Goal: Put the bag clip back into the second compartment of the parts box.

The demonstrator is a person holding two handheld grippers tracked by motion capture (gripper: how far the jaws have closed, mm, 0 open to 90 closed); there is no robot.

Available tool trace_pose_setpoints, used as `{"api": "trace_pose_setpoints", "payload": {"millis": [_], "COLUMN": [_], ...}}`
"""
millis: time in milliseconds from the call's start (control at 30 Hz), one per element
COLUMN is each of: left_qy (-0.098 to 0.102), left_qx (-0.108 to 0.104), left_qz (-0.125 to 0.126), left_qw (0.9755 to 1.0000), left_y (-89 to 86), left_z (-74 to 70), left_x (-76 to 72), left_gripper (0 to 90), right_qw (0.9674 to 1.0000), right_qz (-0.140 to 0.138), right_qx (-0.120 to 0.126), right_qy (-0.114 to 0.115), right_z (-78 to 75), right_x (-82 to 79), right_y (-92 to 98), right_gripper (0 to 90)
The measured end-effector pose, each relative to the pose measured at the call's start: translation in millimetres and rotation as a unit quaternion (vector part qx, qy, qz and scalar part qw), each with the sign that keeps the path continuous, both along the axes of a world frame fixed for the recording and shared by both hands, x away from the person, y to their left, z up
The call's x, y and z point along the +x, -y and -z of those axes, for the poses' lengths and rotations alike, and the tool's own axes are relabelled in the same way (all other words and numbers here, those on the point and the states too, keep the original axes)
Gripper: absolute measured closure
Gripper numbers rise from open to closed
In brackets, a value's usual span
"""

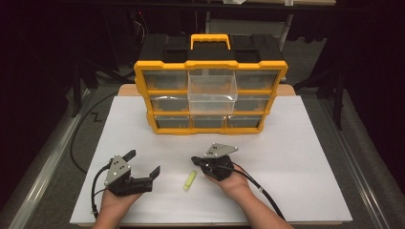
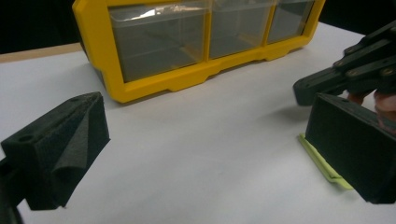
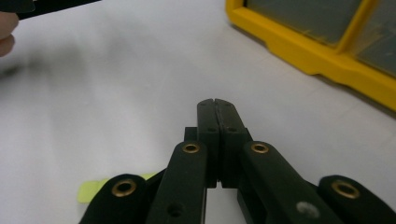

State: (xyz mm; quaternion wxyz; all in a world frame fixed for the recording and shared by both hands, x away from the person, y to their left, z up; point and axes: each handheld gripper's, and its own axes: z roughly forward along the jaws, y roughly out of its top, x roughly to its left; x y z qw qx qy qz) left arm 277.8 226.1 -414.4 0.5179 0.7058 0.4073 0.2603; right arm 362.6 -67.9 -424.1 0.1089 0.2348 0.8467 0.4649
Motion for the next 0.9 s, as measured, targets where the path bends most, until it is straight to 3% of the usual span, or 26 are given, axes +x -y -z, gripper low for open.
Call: {"api": "trace_pose_setpoints", "payload": {"millis": [333, 700, 900], "left_qy": [0.007, 0.011, 0.013], "left_qx": [-0.001, 0.008, 0.013], "left_qz": [0.008, 0.006, 0.006], "left_qw": [0.9999, 0.9999, 0.9998], "left_y": [2.1, 2.1, 2.4], "left_z": [0.0, -0.2, -0.3], "left_x": [-0.5, -1.0, -1.0], "left_gripper": [0.4, 0.4, 0.4], "right_qw": [0.9983, 0.9966, 0.9963], "right_qz": [-0.018, -0.023, -0.030], "right_qx": [-0.045, -0.061, -0.065], "right_qy": [-0.031, -0.049, -0.048], "right_z": [10.9, 12.5, 12.4], "right_x": [1.3, 1.4, -3.7], "right_y": [-8.2, -8.4, -6.2], "right_gripper": [90.0, 90.0, 90.0]}}
